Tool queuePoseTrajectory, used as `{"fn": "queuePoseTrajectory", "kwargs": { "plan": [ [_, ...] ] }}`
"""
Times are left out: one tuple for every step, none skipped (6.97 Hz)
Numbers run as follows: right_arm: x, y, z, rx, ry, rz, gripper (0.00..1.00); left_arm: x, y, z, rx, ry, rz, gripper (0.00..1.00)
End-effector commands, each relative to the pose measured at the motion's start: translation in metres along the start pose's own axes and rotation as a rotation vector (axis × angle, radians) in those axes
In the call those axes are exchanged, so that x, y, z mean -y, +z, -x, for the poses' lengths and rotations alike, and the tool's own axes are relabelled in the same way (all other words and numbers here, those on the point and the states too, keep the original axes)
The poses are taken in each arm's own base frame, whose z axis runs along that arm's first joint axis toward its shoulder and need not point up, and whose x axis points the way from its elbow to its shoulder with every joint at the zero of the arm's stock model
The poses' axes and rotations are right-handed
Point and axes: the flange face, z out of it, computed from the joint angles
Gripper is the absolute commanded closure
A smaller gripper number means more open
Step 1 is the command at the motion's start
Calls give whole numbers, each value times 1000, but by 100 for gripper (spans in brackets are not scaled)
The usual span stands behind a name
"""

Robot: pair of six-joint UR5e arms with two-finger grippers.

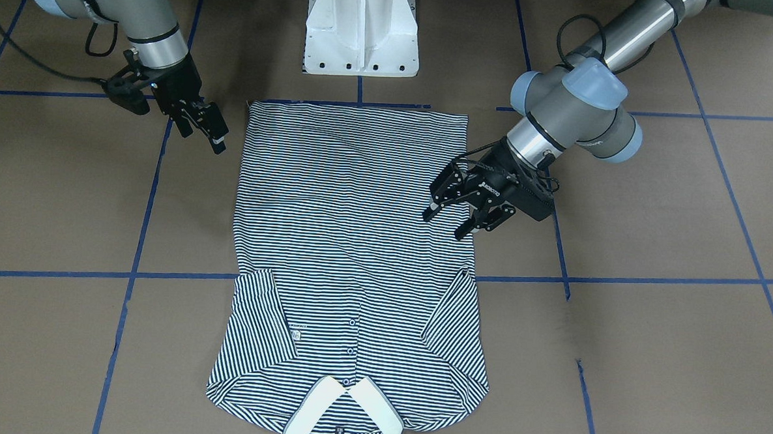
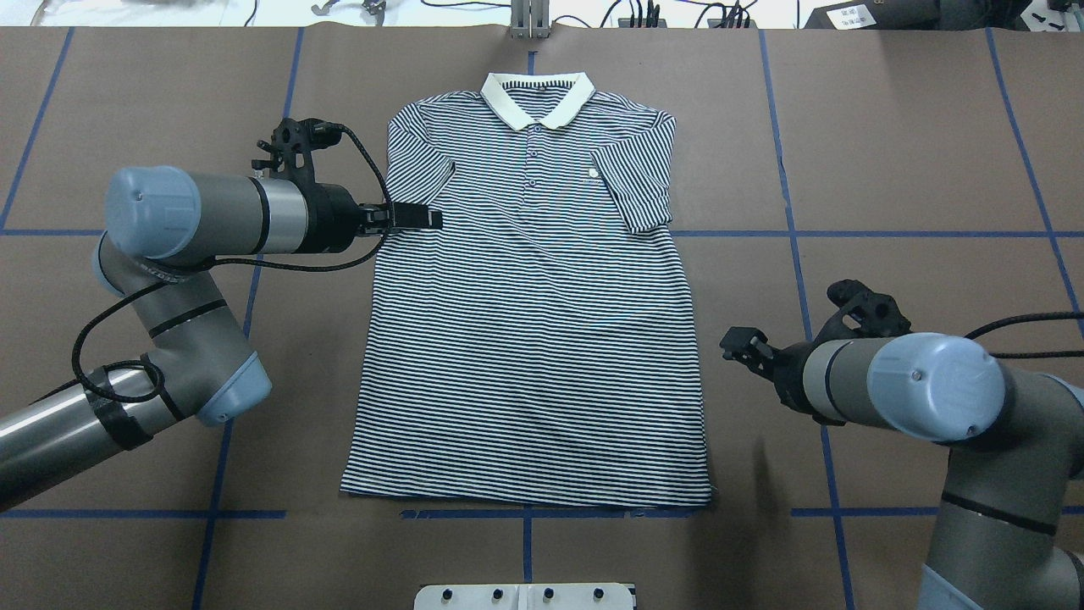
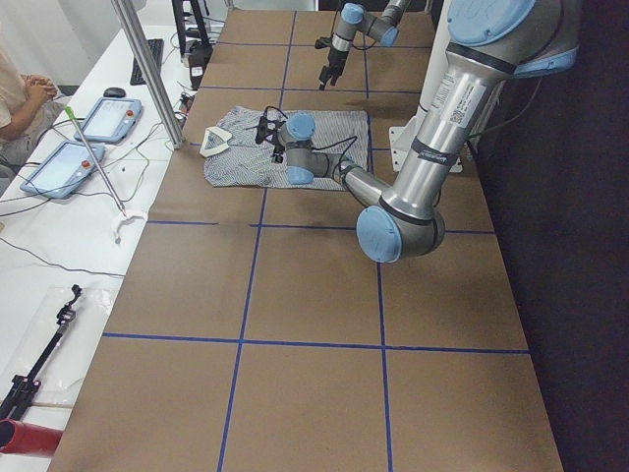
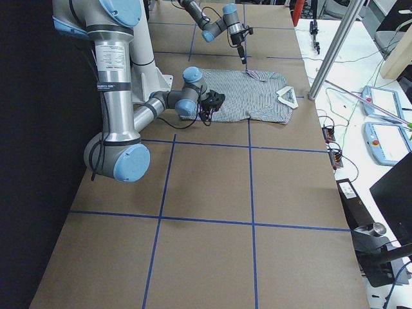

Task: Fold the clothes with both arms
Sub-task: 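Lower both grippers to the shirt hem nearest the robot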

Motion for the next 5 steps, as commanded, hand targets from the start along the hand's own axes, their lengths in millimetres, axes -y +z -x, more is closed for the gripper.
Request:
{"fn": "queuePoseTrajectory", "kwargs": {
  "plan": [
    [-44,12,-13,-57,54,-13,6,-18,0,-8,-38,19,13,22],
    [-52,14,-14,-66,44,-5,8,-20,1,-9,-40,19,14,22],
    [-69,18,-20,-82,21,17,8,-20,1,-11,-44,20,14,22],
    [-82,17,-22,-84,7,38,8,-20,1,-10,-42,20,15,22],
    [-97,17,-23,-86,-6,57,8,-20,0,-10,-43,20,13,22]
  ]
}}
